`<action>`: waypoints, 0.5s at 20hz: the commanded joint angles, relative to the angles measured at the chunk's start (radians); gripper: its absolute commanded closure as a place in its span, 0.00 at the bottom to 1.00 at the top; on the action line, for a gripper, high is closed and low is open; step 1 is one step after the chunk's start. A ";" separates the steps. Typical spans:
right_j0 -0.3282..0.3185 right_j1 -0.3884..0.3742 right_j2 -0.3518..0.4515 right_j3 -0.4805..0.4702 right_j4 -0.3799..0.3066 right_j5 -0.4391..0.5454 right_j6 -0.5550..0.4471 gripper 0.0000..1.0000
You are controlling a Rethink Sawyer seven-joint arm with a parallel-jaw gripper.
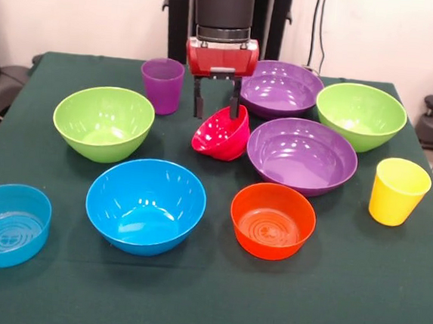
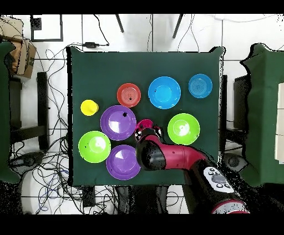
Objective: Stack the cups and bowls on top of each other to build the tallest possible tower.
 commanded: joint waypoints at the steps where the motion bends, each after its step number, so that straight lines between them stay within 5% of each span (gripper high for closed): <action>1: 0.024 -0.003 0.028 0.042 0.028 0.098 0.149 0.00; 10: 0.030 -0.003 0.033 0.021 0.043 0.121 0.144 0.00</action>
